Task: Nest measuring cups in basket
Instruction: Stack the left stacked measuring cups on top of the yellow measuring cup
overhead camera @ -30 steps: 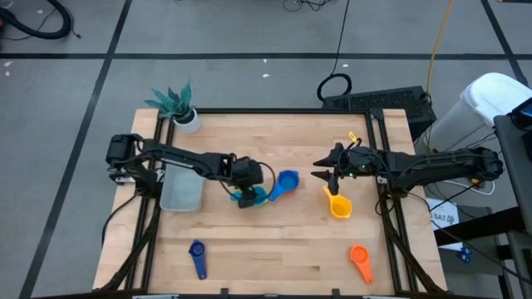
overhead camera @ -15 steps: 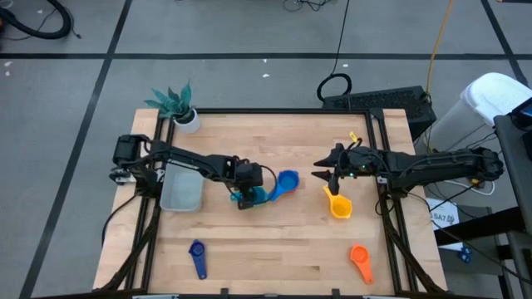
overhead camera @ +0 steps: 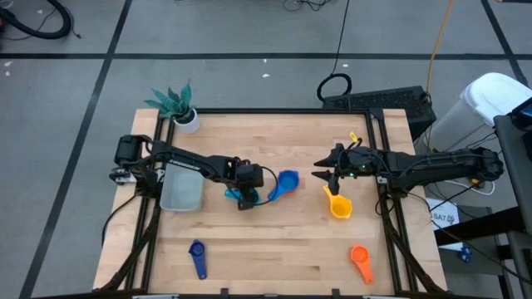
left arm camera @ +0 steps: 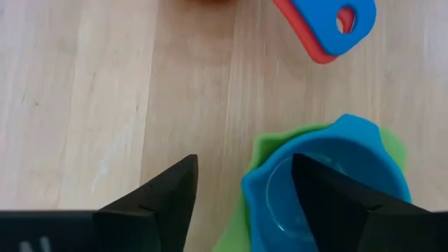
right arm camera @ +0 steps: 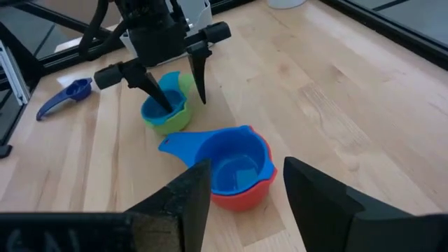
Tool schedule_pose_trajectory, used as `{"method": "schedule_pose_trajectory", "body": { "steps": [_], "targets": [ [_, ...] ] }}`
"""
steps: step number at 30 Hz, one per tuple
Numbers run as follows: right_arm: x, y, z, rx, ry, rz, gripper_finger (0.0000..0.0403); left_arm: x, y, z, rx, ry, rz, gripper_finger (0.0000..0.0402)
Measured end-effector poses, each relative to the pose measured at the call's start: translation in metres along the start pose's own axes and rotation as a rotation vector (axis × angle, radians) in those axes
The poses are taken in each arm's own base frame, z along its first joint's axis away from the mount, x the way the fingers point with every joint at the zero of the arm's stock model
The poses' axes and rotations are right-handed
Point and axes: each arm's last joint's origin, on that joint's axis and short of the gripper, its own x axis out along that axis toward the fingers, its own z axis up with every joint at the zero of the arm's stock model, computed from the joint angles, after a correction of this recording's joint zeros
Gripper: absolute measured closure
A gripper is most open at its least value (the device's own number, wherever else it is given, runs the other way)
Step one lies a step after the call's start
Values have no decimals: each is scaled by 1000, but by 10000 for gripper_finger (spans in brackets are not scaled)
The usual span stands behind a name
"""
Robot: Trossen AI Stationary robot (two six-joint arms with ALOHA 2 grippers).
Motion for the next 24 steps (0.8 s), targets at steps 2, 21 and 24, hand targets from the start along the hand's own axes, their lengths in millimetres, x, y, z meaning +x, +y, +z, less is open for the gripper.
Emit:
{"method": "schedule_pose_trajectory", "body": {
  "steps": [2,21,24],
  "targets": [
    [0,0,0,0,0,0,232,0,0,0,0,2,0,181],
    [0,0,0,1,1,1,232,0,-1,-5,-7,48,2,291],
    [0,0,0,1,1,1,232,0,-1,-5,-4,52,2,325]
  ]
}}
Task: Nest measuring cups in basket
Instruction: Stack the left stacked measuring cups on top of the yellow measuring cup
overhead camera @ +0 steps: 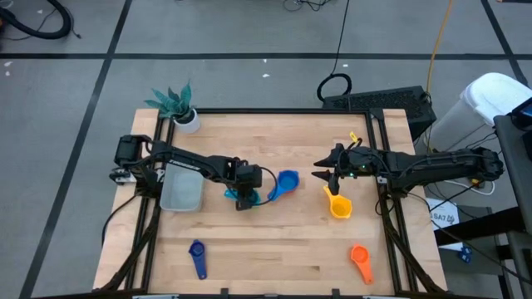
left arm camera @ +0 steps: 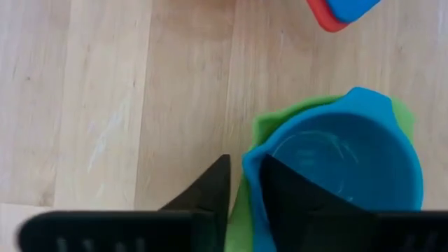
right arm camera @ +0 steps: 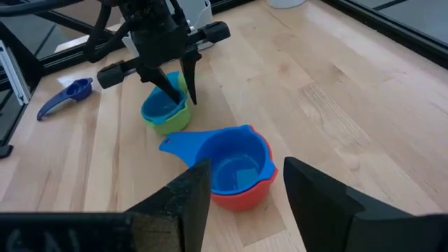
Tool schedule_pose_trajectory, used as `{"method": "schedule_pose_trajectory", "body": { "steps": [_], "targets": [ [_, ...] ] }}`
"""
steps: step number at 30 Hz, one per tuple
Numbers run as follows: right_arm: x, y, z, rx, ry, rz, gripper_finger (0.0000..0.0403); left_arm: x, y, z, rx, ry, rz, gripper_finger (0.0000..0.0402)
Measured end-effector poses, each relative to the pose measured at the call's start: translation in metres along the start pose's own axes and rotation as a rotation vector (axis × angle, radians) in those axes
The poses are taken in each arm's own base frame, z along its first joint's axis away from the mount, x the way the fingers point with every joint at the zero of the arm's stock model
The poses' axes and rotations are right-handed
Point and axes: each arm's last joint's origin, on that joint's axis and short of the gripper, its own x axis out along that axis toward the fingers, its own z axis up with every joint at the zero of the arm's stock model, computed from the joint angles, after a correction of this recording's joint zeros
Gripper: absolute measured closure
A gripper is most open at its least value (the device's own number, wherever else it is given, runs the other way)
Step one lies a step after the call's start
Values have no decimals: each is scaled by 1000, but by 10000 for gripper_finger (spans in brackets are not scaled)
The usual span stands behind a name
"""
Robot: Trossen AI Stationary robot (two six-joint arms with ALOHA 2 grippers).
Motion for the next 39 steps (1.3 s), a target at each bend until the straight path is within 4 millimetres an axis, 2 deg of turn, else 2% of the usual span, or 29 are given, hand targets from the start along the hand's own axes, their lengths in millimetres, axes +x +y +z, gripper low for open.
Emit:
{"method": "schedule_pose_trajectory", "body": {
  "steps": [4,12,16,19,25,28,39],
  "targets": [
    [0,0,0,0,0,0,232,-1,0,1,6,-7,-7,380],
    [0,0,0,0,0,0,232,0,0,1,11,-8,1,361],
    [0,0,0,0,0,0,232,-1,0,0,22,3,-10,381],
    [0,0,0,0,0,0,232,-1,-1,-1,21,9,-20,381],
    [0,0,0,0,0,0,232,-1,-1,-1,21,12,-19,360],
    [0,0,0,0,0,0,232,-1,-1,-1,22,12,-21,381],
    [0,0,0,0,0,0,232,-1,-1,-1,22,12,-27,382]
  ]
}}
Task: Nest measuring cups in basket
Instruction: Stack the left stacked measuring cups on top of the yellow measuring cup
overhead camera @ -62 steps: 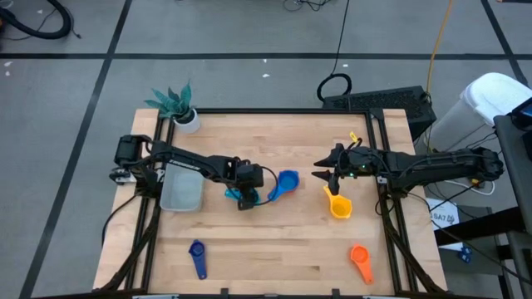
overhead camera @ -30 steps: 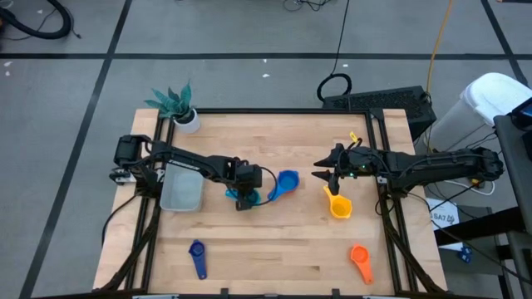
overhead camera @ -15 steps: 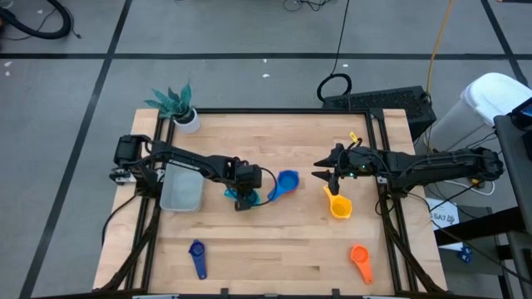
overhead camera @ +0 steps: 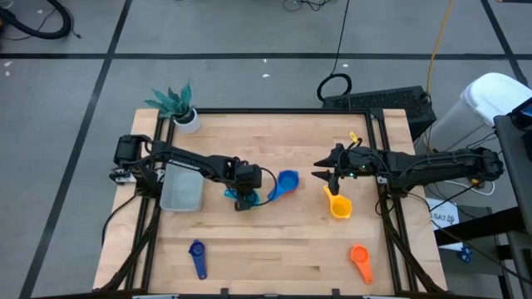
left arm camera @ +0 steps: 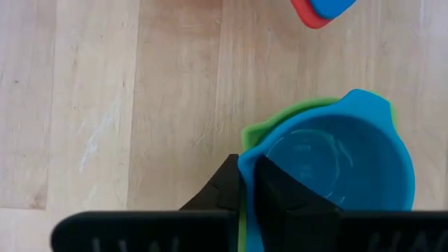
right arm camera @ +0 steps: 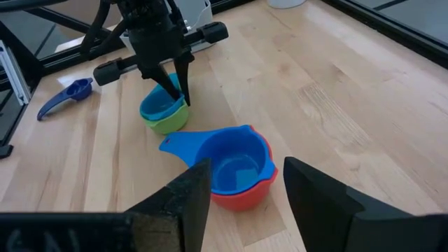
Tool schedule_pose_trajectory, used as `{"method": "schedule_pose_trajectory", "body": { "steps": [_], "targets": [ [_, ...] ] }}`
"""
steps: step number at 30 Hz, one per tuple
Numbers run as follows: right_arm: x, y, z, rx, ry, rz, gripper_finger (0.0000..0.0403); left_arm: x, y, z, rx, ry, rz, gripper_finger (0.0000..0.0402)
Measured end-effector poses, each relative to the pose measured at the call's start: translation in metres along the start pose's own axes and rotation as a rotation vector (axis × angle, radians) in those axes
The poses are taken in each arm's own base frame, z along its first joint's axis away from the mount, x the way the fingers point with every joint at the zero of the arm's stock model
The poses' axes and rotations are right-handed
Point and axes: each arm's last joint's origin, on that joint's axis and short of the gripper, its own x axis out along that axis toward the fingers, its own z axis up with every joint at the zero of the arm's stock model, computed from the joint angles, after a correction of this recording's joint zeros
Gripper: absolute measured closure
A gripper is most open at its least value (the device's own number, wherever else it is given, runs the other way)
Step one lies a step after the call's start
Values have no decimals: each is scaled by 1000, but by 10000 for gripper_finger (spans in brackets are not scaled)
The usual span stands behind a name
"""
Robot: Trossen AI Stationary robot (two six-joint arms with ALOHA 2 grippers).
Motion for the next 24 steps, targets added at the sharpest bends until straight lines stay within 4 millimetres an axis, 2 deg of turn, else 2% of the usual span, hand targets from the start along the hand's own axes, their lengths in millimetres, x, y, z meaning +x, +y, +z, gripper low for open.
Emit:
{"method": "schedule_pose_trajectory", "body": {
  "steps": [4,11,16,21,24],
  "targets": [
    [0,0,0,0,0,0,232,0,0,0,-15,2,-6,369],
    [0,0,0,4,0,0,232,2,0,-2,-18,13,-3,244],
    [0,0,0,4,0,0,232,2,0,-2,-21,17,1,180],
    [0,0,0,4,0,0,232,1,0,-4,-45,36,4,141],
    [0,0,0,4,0,0,232,1,0,-4,-55,34,4,133]
  ]
}}
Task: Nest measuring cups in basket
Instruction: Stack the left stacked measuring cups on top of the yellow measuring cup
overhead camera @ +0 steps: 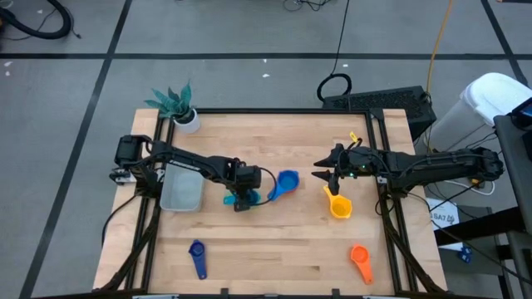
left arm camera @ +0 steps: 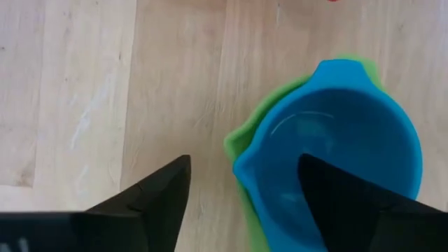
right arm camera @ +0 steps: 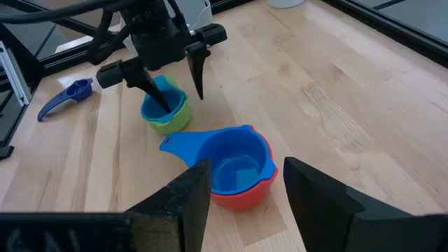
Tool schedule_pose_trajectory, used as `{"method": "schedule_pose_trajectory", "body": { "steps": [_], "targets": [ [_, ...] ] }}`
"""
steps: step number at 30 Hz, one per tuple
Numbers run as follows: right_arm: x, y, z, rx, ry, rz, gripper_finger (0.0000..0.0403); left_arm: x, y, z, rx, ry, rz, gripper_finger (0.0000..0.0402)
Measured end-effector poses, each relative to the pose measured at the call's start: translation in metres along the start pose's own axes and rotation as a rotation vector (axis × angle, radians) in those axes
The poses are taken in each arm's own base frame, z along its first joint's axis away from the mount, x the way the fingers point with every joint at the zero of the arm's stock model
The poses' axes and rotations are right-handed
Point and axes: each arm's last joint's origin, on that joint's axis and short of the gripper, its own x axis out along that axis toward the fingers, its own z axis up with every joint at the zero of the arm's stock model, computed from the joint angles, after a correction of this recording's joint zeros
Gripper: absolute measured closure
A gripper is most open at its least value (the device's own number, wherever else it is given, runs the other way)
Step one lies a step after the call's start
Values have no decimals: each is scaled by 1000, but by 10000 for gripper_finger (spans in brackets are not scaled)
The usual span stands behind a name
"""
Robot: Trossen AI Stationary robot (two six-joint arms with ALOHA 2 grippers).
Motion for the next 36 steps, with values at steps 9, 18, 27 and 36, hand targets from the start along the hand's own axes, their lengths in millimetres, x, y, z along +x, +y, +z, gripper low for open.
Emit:
{"method": "schedule_pose_trajectory", "body": {
  "steps": [9,18,27,36],
  "targets": [
    [0,0,0,0,0,0,232,0,1,0,-36,-4,10,244],
    [0,0,0,0,0,0,232,-2,0,1,-17,-6,0,384],
    [0,0,1,1,-12,3,232,-3,2,-3,-29,37,18,384],
    [-4,1,3,3,-35,10,232,-16,16,-2,-61,9,58,384]
  ]
}}
